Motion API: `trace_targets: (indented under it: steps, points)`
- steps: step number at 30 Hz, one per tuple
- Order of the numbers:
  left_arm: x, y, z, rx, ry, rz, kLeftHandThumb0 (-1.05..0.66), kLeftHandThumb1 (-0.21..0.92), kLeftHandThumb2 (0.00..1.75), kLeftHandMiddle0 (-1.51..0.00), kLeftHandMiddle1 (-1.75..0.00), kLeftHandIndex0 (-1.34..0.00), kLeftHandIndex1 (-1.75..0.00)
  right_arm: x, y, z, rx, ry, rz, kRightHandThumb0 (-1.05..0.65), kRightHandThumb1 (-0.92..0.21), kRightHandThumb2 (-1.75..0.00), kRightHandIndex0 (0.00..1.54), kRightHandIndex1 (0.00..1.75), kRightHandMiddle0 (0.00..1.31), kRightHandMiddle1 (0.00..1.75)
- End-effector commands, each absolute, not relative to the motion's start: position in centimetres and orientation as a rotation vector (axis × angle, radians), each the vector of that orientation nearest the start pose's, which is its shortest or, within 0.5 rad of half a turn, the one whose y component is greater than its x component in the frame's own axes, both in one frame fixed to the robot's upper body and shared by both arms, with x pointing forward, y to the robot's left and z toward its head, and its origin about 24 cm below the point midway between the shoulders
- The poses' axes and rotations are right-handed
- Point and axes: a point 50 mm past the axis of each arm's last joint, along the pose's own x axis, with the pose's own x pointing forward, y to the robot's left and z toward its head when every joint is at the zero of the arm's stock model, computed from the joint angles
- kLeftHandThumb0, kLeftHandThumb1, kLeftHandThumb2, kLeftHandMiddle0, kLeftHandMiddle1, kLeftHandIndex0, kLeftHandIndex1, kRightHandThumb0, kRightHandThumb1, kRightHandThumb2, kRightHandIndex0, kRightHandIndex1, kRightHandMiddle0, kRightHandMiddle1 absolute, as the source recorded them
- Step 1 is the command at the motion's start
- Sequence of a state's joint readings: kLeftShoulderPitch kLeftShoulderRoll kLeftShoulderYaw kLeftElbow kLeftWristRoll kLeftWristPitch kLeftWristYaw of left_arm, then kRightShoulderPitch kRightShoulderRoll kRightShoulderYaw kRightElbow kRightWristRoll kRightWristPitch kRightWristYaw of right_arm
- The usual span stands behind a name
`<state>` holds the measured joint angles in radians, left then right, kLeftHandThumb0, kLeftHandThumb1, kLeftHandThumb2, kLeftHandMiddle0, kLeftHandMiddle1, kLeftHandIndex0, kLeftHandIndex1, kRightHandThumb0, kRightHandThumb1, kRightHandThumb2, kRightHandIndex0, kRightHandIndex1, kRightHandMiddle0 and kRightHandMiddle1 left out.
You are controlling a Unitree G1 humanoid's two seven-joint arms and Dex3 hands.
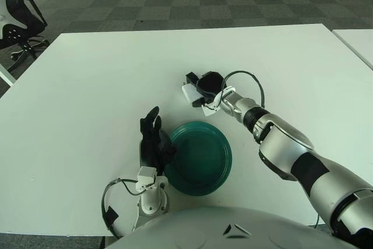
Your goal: Put the charger into the plate.
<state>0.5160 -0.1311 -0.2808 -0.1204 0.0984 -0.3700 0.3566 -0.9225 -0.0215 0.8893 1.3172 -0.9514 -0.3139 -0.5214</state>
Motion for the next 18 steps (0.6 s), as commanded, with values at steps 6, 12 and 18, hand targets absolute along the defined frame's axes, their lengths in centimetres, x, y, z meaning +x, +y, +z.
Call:
trace_targets:
  steps: [6, 12, 18]
  points:
    - [14.8, 9.2, 2.0, -0.208, -0.006, 0.279, -0.81, 0.92, 1.01, -0.35, 0.00, 0.00, -0.82, 33.7, -3.5, 1.7, -1.578, -0.491, 0.655, -0.45, -0.82, -0.76, 0.80, 1.75, 0.57, 1.75]
    - [14.7, 9.4, 2.0, -0.203, -0.001, 0.288, -0.81, 0.92, 1.01, -0.35, 0.00, 0.00, -0.81, 34.4, -3.6, 3.1, -1.475, -0.481, 0.587, -0.39, -0.69, -0.85, 0.75, 1.75, 0.37, 1.75]
    - [14.6, 9.6, 1.8, -0.195, 0.005, 0.291, -0.81, 0.92, 1.02, -0.35, 0.00, 0.00, -0.81, 35.8, -3.5, 6.6, -1.353, -0.591, 0.509, -0.38, -0.70, -0.83, 0.74, 1.75, 0.34, 1.75]
